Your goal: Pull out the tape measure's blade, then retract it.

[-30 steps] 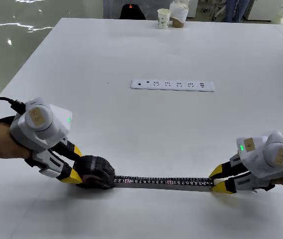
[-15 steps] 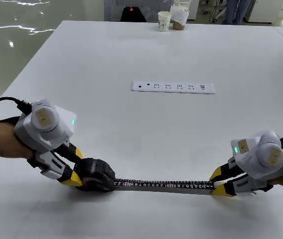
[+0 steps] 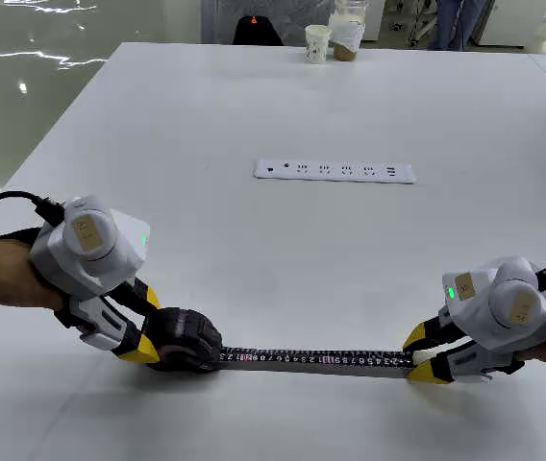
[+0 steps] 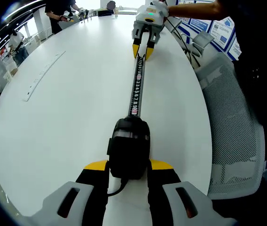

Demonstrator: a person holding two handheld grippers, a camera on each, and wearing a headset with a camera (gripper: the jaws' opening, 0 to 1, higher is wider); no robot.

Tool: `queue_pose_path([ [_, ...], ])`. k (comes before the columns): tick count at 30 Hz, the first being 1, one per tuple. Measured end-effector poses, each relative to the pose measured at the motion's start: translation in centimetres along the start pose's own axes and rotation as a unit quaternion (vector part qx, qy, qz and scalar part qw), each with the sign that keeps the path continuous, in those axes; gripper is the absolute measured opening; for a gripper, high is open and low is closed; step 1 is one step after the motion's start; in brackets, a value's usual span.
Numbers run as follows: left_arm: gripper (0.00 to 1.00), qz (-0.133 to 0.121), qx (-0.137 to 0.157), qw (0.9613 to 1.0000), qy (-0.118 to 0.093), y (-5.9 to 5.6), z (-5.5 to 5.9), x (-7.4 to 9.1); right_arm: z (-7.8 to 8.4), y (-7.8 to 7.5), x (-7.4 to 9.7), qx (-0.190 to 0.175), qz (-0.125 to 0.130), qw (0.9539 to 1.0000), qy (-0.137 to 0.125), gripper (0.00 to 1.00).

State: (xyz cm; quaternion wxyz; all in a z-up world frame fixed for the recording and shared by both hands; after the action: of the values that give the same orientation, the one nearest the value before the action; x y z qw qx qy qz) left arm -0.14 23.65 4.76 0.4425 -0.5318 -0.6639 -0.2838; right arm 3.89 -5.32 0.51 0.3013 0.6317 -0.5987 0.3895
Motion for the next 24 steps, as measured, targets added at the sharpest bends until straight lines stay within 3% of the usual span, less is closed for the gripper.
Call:
queue_pose_path([
  [7,0.35,-0.005,0.007,1.0000,0.003,-0.2,0.1,0.2,0.0,-0.1,0.4,-0.010,0.008,0.9999,-0.005,0.21],
  [12,0.41,-0.013,0.019,0.9997,-0.005,-0.3,0.1,0.4,0.1,0.0,0.9,-0.023,0.014,0.9996,-0.010,0.26],
  [24,0.54,-0.031,0.071,0.9955,-0.054,-1.7,0.2,0.9,0.1,0.9,1.6,-0.072,0.033,0.9966,-0.025,0.37],
])
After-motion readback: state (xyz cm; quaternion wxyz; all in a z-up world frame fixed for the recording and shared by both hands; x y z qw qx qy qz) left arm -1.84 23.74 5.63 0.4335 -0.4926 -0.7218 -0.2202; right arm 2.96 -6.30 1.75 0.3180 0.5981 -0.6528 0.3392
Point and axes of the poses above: the centre of the closed fingertips' face, and the gripper's own axes: x roughly backward along the fingers, y roughly to its left, z roughly out of its underside, the point moved 2 cm from there along x, roughly backward along the fingers, and after that the axes turned 3 degrees about z, right-handed, at the moved point
